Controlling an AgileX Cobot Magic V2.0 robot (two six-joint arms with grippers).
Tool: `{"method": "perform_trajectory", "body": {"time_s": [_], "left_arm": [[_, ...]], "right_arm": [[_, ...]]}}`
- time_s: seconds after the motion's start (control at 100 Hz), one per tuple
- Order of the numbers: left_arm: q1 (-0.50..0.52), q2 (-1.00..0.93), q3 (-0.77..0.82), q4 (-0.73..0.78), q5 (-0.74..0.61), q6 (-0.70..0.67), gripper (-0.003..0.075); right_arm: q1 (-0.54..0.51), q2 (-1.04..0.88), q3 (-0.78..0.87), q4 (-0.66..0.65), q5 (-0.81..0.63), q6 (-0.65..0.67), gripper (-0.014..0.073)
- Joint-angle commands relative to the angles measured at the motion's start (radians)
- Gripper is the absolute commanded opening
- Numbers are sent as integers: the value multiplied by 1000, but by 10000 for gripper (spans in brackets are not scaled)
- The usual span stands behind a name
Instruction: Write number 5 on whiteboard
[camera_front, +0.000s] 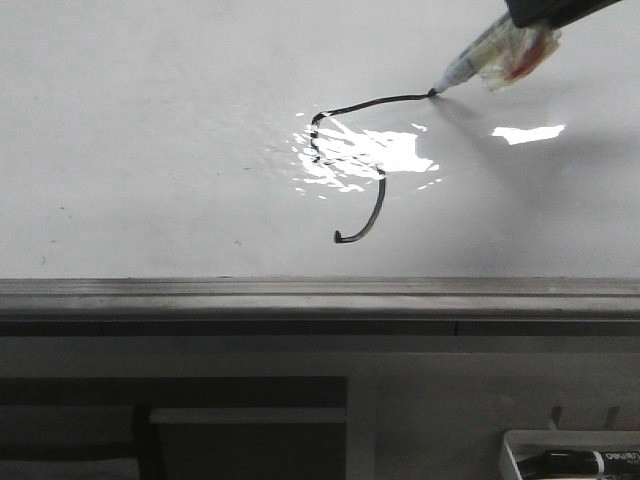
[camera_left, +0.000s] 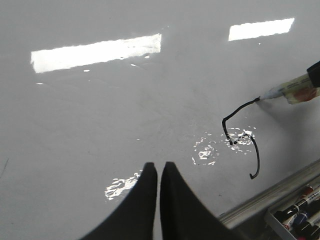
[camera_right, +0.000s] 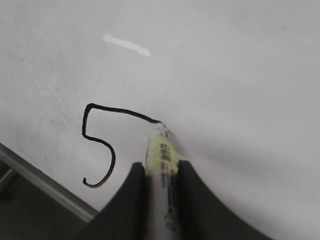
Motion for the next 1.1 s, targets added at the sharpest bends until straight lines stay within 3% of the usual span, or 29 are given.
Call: {"method": "perform_trajectory", "body": {"time_s": [0.0,0.19,0.26,0.39,0.5,0.69,0.91,1.09], "left_arm": [[2,1,-28,-36,-75,-9,-20],[2,1,-56,-66,-51,29,1],[-4,12,-100,-66,2,109,68],[-44,80,-224,-66,169,278,264],[-96,172,-330,-66,341,404,347],[-221,351,-453,-66,556,498,347],[-374,505,-502,-54,573,498,347],[-409,583,-527,-51,511,498,347]], "right_arm": [[45,-81,-25,-15,-50,-6,-40],[206,-170,-25,-15,-8,-142,-40],[264,-170,-25,-15,25,-203,-40],[354,-138,-24,-15,50,-324,-40],[423,-98,-24,-15,32,-420,-40],[516,-54,-24,-17,-67,-498,-40],[562,-45,-24,-17,-107,-498,-40],[572,-45,-24,-15,-82,-498,-40]]}}
